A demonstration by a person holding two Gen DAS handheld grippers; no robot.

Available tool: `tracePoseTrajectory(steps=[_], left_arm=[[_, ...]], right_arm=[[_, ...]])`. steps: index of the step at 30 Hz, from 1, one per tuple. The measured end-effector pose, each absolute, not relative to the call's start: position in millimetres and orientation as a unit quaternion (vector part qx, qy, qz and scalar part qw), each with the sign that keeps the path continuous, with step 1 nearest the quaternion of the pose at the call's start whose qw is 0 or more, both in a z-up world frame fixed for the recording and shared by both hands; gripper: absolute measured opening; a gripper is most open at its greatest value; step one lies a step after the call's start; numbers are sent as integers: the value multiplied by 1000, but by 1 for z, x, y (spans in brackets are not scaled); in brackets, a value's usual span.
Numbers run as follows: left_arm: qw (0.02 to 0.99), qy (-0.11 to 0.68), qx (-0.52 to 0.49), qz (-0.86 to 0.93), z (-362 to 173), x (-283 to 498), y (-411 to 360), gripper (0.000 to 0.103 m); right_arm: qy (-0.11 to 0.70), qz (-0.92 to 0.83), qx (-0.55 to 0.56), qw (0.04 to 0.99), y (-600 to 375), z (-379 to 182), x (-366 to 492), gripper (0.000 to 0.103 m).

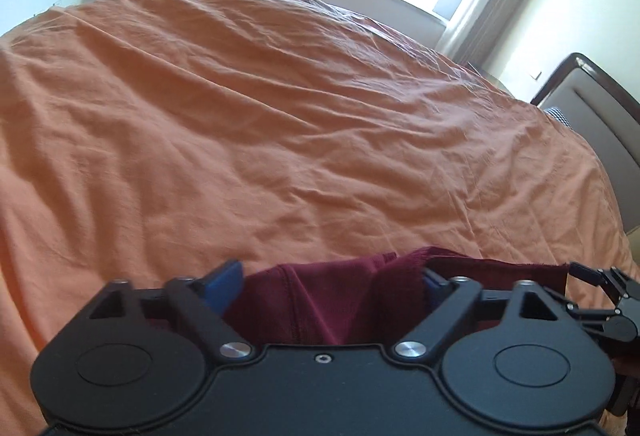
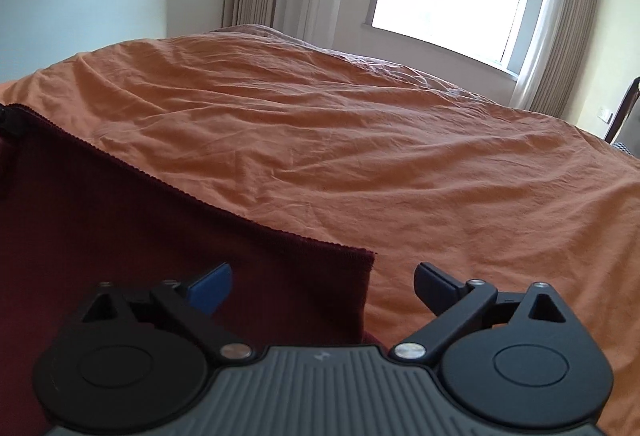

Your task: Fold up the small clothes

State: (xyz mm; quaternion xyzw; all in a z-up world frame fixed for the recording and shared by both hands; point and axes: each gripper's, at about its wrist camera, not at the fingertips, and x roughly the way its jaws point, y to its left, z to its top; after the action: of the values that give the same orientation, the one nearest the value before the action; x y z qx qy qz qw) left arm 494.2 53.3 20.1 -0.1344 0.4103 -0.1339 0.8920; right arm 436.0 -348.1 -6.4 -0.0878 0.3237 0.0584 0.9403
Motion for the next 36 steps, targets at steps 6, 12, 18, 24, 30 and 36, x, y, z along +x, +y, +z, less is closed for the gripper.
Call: tracePoseTrajectory(steps=[6, 12, 18, 24, 30, 36], left_arm=[[884, 429, -121, -142, 34, 496, 67, 100], [874, 450, -121, -138, 45, 498, 74, 100], [878, 448, -112, -126, 61, 502, 80, 100], [859, 447, -225, -107, 57, 504, 122, 102], [892, 420, -94, -136, 41, 459, 81, 102], [907, 379, -29, -180, 8, 415, 49, 102]], right_arm=[[336, 25, -85, 938, -361, -17, 436, 102], [348, -12, -49, 936, -378, -49, 438, 103], [342, -16, -38, 939, -381, -58, 434, 103], [334, -17, -37, 942, -380, -61, 430, 103], [309, -20, -33, 950, -380, -66, 422, 103], [286, -24, -36, 957, -378, -71, 416, 103]])
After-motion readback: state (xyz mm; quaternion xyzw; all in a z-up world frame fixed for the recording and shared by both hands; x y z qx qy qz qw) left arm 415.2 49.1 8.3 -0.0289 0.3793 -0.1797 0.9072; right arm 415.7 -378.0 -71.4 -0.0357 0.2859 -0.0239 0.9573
